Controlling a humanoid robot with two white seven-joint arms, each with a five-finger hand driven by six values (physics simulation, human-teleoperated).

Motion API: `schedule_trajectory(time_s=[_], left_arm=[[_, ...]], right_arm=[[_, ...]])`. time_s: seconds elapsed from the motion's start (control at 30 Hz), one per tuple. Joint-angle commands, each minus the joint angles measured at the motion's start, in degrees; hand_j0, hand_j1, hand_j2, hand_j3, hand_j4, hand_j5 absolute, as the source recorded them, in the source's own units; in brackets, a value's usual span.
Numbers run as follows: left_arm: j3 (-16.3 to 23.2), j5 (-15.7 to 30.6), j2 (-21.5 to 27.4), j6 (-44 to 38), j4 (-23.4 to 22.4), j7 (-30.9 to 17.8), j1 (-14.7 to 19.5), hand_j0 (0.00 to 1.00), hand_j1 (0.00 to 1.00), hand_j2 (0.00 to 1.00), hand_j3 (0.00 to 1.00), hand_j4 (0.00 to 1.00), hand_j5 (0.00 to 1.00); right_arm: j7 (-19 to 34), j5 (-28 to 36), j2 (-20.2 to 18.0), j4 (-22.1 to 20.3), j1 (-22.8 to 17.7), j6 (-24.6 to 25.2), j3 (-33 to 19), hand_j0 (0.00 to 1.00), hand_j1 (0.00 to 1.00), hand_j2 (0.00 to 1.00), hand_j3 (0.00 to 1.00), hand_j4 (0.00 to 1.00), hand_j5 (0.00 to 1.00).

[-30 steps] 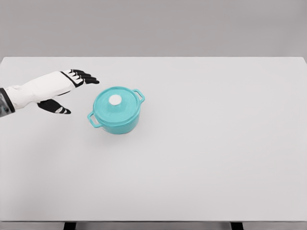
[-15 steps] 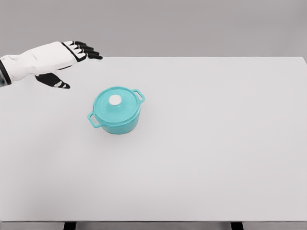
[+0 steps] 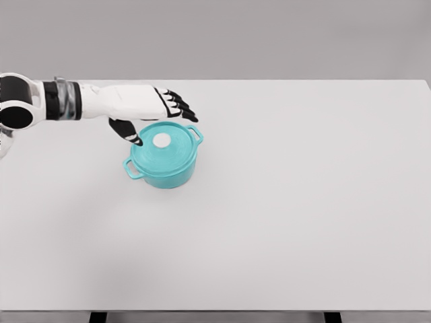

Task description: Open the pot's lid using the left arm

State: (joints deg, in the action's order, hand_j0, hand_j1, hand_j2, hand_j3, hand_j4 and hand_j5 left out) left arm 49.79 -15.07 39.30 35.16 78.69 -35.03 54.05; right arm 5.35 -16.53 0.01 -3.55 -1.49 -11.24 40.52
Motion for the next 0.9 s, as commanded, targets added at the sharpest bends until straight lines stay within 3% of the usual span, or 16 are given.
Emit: schedule_trajectory(time_s=[0.0, 0.13, 0.3, 0.4, 0.53, 0.87], left_arm=[[0.2, -0.2, -0.1, -0.2, 0.0, 0.0, -0.1, 1.0, 1.0, 1.0, 1.0, 1.0, 1.0], [0.3, -3.1, -0.1, -0.2, -0.1, 0.0, -0.5, 1.0, 1.0, 1.0, 1.0, 1.0, 1.0], [0.4, -3.5, -0.3, -0.2, -0.1, 0.0, -0.5, 0.97, 0.97, 0.97, 0.97, 0.97, 0.97], [0.5, -4.2, -0.4, -0.2, -0.1, 0.0, -0.8, 0.92, 0.92, 0.92, 0.92, 0.92, 0.92], [0.5, -4.7, -0.8, -0.2, -0.1, 0.0, -1.2, 0.76, 0.76, 0.76, 0.76, 0.76, 0.76], [1.9, -6.2, -2.0, -0.2, -0.6, 0.0, -1.3, 0.76, 0.76, 0.76, 0.76, 0.76, 0.76]], right_arm=[[0.0, 0.0, 0.0, 0.0, 0.0, 0.0, 0.0, 1.0, 1.0, 1.0, 1.0, 1.0, 1.0], [0.0, 0.0, 0.0, 0.0, 0.0, 0.0, 0.0, 1.0, 1.0, 1.0, 1.0, 1.0, 1.0], [0.0, 0.0, 0.0, -0.1, 0.0, 0.0, 0.0, 1.0, 1.0, 1.0, 1.0, 1.0, 1.0], [0.0, 0.0, 0.0, -0.1, 0.0, 0.0, 0.0, 1.0, 1.0, 1.0, 1.0, 1.0, 1.0], [0.0, 0.0, 0.0, 0.0, 0.0, 0.0, 0.0, 1.0, 1.0, 1.0, 1.0, 1.0, 1.0], [0.0, 0.0, 0.0, -0.1, 0.0, 0.0, 0.0, 1.0, 1.0, 1.0, 1.0, 1.0, 1.0]])
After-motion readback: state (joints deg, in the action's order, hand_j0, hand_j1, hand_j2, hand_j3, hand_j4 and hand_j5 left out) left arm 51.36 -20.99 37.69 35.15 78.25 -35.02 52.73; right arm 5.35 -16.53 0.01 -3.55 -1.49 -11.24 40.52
